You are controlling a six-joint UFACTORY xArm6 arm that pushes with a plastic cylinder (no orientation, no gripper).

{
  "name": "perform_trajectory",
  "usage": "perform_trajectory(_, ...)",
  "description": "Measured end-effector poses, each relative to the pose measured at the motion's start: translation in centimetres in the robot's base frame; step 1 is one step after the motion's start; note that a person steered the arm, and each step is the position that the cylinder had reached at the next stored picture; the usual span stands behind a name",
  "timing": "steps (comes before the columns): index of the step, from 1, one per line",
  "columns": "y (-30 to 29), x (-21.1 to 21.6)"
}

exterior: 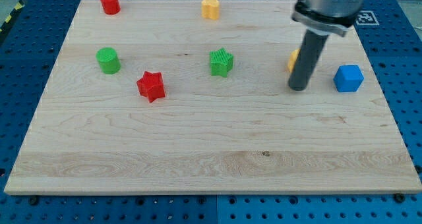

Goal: Move the green star to the bottom left

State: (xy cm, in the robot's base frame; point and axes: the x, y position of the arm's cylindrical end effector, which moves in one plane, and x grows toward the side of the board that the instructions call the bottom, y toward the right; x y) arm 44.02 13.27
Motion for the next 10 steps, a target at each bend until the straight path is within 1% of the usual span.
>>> perform_trajectory(1, -6.4, -1.2)
perform_trajectory(2, -9.0, -1.3)
perform_trajectory(4, -7.5, -6.6)
perform_trajectory(5, -8.8, -9.8)
perform_trajectory(6, -13.2, -9.8)
perform_trajectory(7, -14.0, -7.6)
perform_trajectory(8, -11.6, -5.3)
perform_trajectory(9, -8.7, -5.2)
perform_trajectory(10, -8.2, -4.6)
